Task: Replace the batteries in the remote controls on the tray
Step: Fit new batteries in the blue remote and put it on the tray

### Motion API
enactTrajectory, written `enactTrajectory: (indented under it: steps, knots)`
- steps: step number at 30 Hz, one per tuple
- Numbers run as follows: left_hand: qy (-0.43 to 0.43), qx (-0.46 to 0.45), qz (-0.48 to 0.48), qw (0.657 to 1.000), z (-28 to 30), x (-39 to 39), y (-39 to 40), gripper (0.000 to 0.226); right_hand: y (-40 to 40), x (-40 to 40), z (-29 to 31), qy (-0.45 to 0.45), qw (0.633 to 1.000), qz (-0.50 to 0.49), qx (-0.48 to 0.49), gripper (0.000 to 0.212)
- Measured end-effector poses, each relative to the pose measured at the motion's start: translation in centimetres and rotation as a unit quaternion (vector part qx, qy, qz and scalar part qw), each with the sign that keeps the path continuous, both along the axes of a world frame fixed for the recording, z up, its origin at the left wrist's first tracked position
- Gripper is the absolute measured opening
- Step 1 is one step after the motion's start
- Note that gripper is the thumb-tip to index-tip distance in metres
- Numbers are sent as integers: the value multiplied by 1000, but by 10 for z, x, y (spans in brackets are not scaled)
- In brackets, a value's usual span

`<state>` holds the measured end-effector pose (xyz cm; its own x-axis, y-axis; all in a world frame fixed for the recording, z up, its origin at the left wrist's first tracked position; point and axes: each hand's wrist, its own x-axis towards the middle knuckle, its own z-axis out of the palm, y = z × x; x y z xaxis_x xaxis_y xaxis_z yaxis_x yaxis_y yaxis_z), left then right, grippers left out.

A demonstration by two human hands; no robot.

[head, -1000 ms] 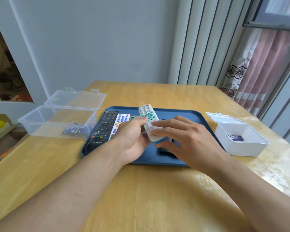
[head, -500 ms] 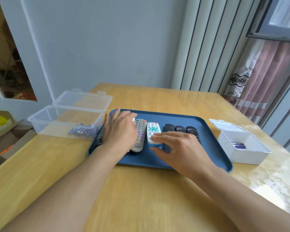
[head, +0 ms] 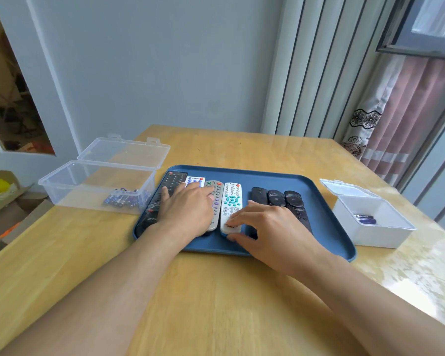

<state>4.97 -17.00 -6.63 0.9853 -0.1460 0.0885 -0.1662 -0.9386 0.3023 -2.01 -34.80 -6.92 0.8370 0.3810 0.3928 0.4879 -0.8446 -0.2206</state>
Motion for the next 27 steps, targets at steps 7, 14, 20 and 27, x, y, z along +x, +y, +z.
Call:
enactTrajectory:
  steps: [7,14,20,27]
  knots:
    - [-36,-6,-20,999,2,-5,-5,47,-16,-7,18,-5,992,-105,-73,59]
    - [-46,18,-158,986,3,-13,-13,40,-13,-20,26,71,983,-86,-143,63]
    - [-32,-6,-150,988,2,-10,-14,37,10,-31,27,-4,969,-170,-177,53]
    - [-19,-14,-150,988,3,-9,-14,37,25,-37,24,16,960,-206,-187,47]
